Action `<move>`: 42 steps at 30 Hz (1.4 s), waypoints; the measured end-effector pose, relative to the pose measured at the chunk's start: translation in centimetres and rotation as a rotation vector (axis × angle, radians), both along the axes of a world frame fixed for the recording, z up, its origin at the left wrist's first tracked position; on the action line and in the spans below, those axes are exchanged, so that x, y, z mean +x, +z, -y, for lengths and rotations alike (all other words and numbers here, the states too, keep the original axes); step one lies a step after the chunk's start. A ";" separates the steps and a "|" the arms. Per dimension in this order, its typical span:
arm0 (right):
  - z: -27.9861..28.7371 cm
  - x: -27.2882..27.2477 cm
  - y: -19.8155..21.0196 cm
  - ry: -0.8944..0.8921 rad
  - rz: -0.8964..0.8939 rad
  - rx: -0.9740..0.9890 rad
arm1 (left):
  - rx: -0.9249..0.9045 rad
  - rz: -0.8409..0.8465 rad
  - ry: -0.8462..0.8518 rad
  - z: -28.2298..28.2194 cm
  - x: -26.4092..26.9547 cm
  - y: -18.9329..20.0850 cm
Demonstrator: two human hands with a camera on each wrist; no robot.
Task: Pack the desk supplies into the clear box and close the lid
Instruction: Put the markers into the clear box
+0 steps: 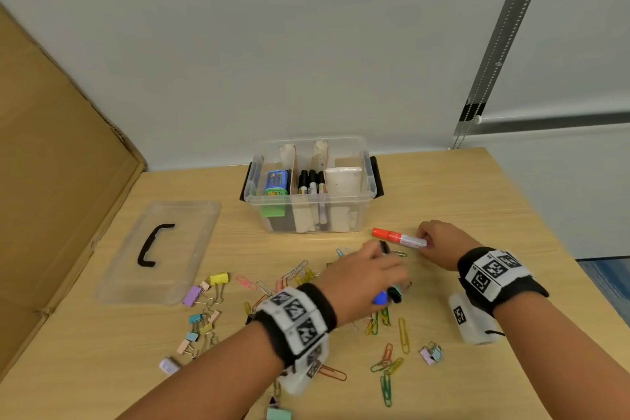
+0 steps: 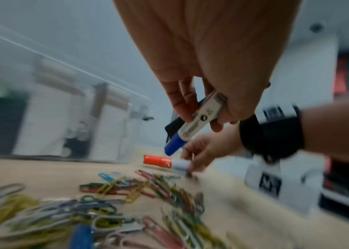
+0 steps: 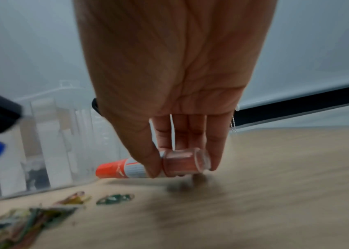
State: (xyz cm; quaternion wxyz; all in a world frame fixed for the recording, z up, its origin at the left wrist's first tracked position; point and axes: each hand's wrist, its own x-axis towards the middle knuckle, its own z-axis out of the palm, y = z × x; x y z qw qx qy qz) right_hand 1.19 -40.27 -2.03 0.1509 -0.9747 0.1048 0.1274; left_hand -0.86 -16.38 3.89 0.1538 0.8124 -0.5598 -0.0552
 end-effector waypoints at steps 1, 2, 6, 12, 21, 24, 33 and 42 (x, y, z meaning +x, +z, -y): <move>-0.1 -0.2 0.2 -0.027 0.008 0.009 | -0.049 -0.081 0.075 -1.5 0.1 0.7; -0.4 -0.5 0.5 -0.061 0.019 0.020 | -0.091 -0.150 0.146 -3.1 0.3 1.3; -2.0 -2.2 1.5 -0.178 0.027 0.118 | -0.270 -0.332 0.400 -10.0 1.5 3.0; -10.0 -3.2 4.4 0.041 0.148 0.283 | -0.520 -0.461 0.676 -18.2 3.0 2.5; -29.7 -5.3 3.8 0.765 -0.135 0.280 | -0.672 -0.442 0.822 -25.0 4.0 1.7; -32.6 -5.2 2.5 0.876 -0.184 0.129 | -0.666 -0.383 0.803 -26.0 3.7 1.8; -33.3 -4.0 2.6 0.807 -0.112 -0.014 | -0.682 -0.433 0.750 -28.0 4.5 1.9; -24.1 -1.0 10.3 0.511 0.083 -0.034 | -0.706 -0.388 0.727 -26.4 6.4 1.7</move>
